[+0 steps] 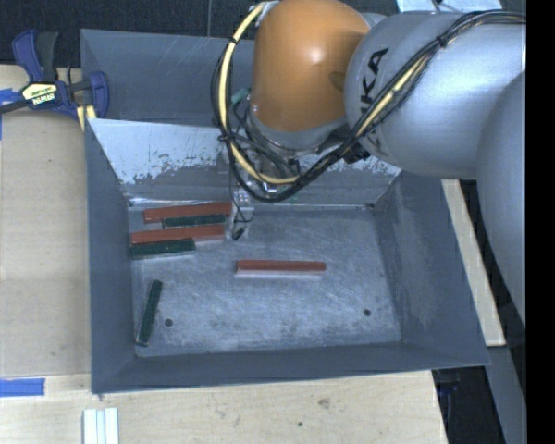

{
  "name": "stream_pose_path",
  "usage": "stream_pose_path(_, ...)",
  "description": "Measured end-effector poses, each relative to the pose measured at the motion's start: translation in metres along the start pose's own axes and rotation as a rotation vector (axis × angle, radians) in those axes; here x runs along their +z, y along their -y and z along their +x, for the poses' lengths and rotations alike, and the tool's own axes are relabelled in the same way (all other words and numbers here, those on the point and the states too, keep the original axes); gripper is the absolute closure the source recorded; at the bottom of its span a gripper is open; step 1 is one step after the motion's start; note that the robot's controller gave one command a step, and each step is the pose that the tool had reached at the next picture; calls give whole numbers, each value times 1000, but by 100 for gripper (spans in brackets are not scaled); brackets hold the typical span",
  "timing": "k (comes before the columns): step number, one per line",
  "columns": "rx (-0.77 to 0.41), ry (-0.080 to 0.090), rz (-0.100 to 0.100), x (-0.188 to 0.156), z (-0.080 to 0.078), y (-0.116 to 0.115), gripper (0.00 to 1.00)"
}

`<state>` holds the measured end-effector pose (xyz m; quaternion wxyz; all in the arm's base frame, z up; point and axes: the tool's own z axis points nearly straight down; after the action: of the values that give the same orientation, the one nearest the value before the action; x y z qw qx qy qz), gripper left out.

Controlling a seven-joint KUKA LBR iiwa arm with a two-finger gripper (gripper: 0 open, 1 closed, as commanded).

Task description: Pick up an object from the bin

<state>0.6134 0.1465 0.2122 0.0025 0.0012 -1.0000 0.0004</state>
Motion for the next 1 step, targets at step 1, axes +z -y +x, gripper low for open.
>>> stream_pose_path(1, -58, 12, -2, 144, -6, 3, 0)
